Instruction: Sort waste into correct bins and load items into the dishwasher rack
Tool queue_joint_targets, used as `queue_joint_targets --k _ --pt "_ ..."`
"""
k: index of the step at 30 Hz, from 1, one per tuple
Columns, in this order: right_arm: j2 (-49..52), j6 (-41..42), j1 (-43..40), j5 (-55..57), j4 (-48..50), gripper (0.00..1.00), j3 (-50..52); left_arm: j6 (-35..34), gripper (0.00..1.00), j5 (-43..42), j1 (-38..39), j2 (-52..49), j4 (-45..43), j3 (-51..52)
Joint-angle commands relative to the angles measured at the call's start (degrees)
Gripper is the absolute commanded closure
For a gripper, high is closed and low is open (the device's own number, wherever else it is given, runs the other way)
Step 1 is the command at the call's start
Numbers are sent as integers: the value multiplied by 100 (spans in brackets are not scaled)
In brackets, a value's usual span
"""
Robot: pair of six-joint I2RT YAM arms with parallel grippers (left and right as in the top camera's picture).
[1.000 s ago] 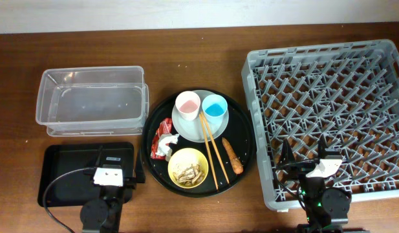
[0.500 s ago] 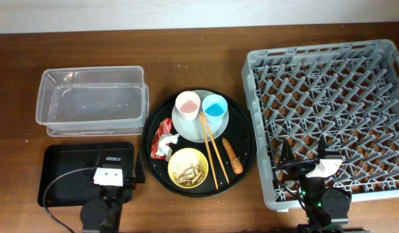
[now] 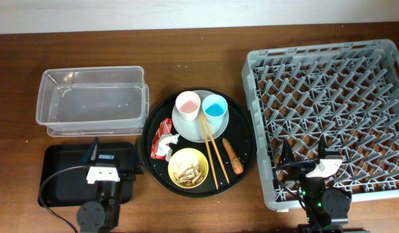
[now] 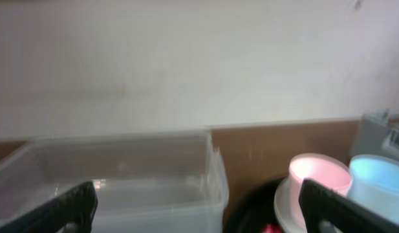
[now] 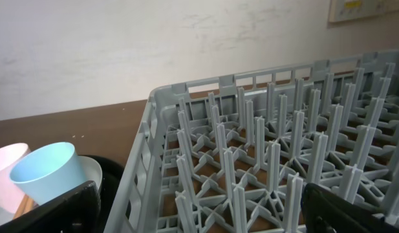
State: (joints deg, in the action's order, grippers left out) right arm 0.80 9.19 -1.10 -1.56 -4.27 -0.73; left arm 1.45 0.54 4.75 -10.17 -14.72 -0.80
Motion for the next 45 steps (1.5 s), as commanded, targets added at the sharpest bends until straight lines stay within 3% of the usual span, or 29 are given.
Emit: queue_joint_targets --k 1,3,10,14,16,17,18,21,29,31,33,38,40,45 --pt "-44 26 -48 -13 -4 2 42 -61 1 -905 20 -11 448 -717" --pt "-44 26 -48 -13 -4 2 42 -57 1 -1172 20 -365 2288 -2210" --pt "-44 26 -48 -13 -4 2 42 -57 1 -1193 24 -1978 6273 -6306" --pt "-44 26 -48 -13 -4 2 42 -59 1 -1174 24 -1989 6295 -6756" --pt "-44 26 -48 -13 -4 2 42 -374 1 -1172 24 -1989 6459 -6747" --pt "-44 26 -48 -13 -4 2 42 -501 34 -1167 24 -1998 6579 -6708" --pt "-44 26 -48 -13 -4 2 42 -693 56 -1169 24 -2011 6697 -6653" --pt "-44 26 -48 -13 -4 2 42 -2009 71 -1172 24 -2131 7241 -6192" --pt "-44 26 -48 -13 -4 2 42 -2120 72 -1235 278 -3729 7309 -5665" --pt "-44 26 -48 -13 -4 2 42 -2111 71 -750 686 -4253 7243 -5665" --pt "-44 26 -48 -13 -4 2 42 -2114 72 -68 1829 -5281 7034 -5665" --pt "-44 26 -48 -13 -4 2 42 -2050 71 -70 3230 -6896 6151 -5668" --pt "-44 26 -48 -13 -4 2 42 -1832 72 -66 3595 -7466 5812 -5668" --pt "-44 26 -48 -13 -4 2 42 -1480 71 -70 3965 -7801 5490 -5665"
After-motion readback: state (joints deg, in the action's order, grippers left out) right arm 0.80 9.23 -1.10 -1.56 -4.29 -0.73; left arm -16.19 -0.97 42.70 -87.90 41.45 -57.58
